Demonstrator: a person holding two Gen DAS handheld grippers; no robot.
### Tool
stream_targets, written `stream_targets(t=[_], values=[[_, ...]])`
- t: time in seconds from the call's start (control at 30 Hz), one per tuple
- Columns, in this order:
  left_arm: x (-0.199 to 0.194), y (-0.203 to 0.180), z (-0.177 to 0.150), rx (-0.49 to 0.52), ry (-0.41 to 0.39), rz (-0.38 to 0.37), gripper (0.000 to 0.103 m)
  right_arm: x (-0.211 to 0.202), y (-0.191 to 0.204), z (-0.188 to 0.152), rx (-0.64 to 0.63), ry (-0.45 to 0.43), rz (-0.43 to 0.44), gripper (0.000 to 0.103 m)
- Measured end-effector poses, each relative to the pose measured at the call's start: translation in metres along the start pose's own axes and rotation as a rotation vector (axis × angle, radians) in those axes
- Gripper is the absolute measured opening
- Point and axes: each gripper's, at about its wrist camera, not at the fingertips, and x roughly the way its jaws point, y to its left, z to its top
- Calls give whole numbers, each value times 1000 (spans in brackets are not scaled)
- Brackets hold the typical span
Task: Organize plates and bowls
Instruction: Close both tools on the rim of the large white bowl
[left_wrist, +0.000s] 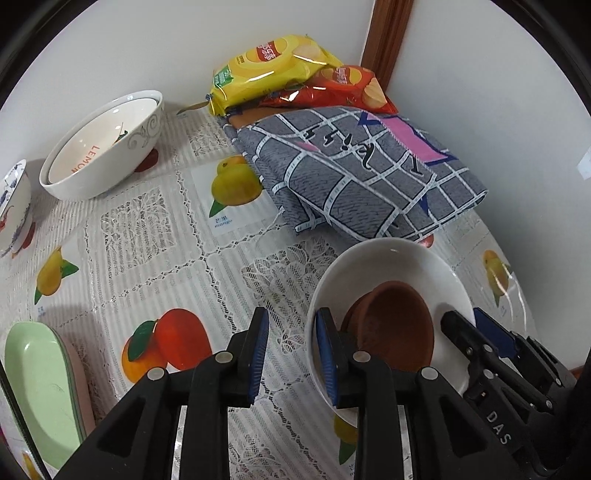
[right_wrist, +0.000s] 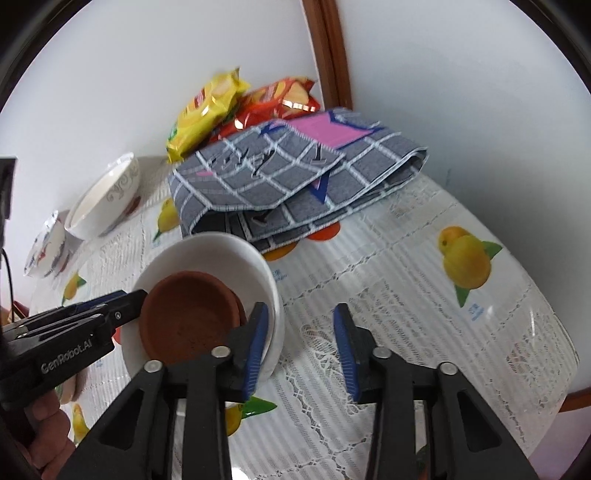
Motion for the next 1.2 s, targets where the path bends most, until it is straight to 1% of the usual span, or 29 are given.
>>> stream_targets(t=[0.27, 0.33, 0.4, 0.6, 0.77, 0.93, 1.0, 1.2], values=[[10, -3, -3, 18, 16, 28, 25, 10, -2, 1, 19, 16, -12, 32], [11, -3, -3, 14, 20, 26, 25, 11, -2, 2, 17, 14, -18, 34], [12, -2, -3, 13, 22, 20, 25, 13, -1, 2, 12, 12, -33, 38], [11, -2, -3, 15, 6, 15, 25, 15, 0, 2, -6, 11, -51, 40], [13, -2, -4, 13, 9, 10, 23, 17, 0, 2, -7, 19, -33, 40], [16, -6, -5, 32, 15, 24, 23, 19, -2, 2, 3, 8, -20, 40], [16, -7, -5, 37, 11, 34, 23, 19, -2, 2, 8, 11, -19, 40], [16, -7, -6, 33, 17, 28, 23, 21, -5, 3, 35, 35, -1, 40]])
